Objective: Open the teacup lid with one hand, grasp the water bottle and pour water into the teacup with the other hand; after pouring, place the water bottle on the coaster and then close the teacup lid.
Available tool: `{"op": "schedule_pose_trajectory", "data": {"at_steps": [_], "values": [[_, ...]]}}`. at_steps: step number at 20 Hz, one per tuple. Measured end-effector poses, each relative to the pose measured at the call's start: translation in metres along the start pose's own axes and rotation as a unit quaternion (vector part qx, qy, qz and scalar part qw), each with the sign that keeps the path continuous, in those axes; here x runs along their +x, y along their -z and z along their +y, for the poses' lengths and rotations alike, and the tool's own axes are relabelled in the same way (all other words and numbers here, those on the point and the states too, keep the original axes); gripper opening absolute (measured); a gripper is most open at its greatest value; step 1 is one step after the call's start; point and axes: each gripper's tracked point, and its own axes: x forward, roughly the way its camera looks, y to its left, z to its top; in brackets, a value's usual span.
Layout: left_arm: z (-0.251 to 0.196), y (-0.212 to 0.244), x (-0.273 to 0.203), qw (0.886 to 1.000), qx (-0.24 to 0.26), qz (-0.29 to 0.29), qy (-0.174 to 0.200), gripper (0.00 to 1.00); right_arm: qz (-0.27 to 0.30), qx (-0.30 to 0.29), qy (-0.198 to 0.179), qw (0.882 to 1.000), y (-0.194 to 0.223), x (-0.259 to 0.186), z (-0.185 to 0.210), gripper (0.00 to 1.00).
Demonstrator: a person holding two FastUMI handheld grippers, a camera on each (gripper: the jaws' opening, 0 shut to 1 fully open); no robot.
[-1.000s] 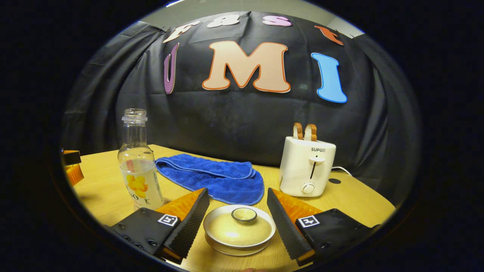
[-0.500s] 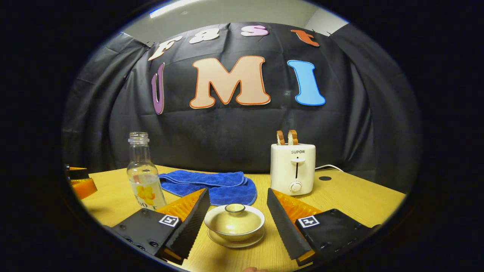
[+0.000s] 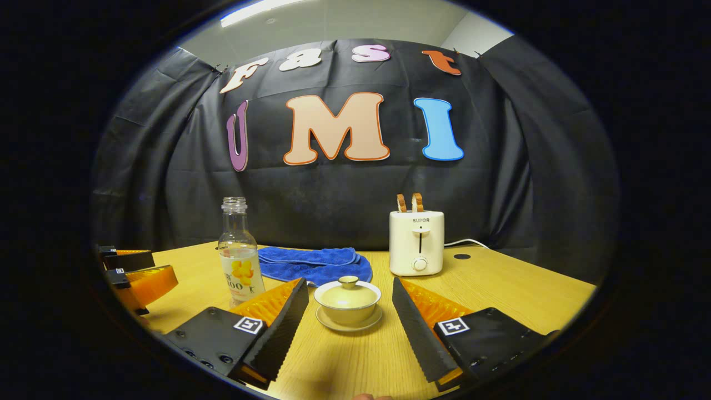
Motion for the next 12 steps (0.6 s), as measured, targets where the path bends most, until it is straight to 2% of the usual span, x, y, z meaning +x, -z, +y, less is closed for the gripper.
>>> {"op": "schedule_pose_trajectory", "data": {"at_steps": [10, 11, 12], "values": [[-0.025, -0.001, -0.036, 1.0, 0.001, -0.001, 0.013, 0.95, -0.001, 0.0, -0.01, 1.0, -0.002, -0.065, 0.01, 0.97], [-0.028, -0.001, -0.039, 1.0, 0.001, 0.0, 0.014, 0.95, -0.001, 0.0, -0.009, 1.0, -0.003, -0.069, 0.011, 0.92], [-0.03, -0.001, -0.041, 1.0, 0.001, 0.0, 0.015, 0.95, 0.0, 0.0, -0.009, 1.0, -0.002, -0.073, 0.012, 0.92]]}}
